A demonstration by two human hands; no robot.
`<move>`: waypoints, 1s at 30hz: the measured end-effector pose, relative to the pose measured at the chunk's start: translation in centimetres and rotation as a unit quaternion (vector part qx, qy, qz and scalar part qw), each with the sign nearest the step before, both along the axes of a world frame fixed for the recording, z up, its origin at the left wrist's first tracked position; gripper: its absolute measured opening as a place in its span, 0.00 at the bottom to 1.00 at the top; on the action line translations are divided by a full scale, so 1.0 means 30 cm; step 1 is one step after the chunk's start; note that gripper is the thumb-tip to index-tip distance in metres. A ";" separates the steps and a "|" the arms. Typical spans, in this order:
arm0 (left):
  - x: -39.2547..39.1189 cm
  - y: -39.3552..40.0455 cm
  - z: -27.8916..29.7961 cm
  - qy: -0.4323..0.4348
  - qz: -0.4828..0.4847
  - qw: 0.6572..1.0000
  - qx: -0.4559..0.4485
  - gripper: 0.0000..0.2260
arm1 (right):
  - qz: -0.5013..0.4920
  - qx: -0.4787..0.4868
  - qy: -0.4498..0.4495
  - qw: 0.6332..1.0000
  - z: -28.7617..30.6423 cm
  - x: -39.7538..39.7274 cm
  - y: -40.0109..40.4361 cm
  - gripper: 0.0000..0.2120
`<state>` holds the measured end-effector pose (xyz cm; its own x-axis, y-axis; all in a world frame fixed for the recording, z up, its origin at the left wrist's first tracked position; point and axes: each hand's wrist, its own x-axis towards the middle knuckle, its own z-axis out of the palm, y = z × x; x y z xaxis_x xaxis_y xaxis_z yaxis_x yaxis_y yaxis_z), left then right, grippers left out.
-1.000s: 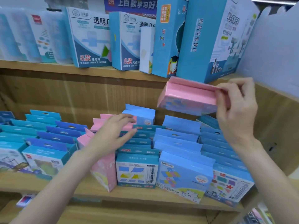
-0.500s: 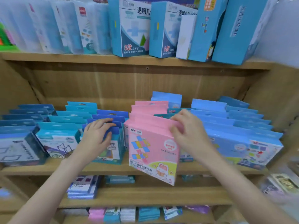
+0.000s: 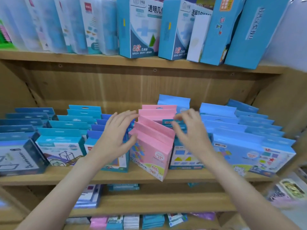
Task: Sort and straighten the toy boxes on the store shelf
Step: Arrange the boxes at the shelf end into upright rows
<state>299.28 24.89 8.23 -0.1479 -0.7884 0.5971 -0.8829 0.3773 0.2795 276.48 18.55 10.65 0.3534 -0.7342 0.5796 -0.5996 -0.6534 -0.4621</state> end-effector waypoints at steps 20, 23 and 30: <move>-0.069 -0.193 0.057 -0.081 -0.052 0.986 0.134 0.28 | -0.152 -0.083 0.285 0.943 0.155 0.008 -0.531 0.18; -0.065 -0.188 0.043 -0.087 -0.054 0.986 0.131 0.27 | -0.147 -0.190 0.208 0.948 0.221 -0.066 -0.429 0.18; -0.081 -0.192 0.053 -0.088 -0.042 0.987 0.124 0.34 | -0.187 -0.280 0.012 0.942 0.349 -0.322 -0.170 0.10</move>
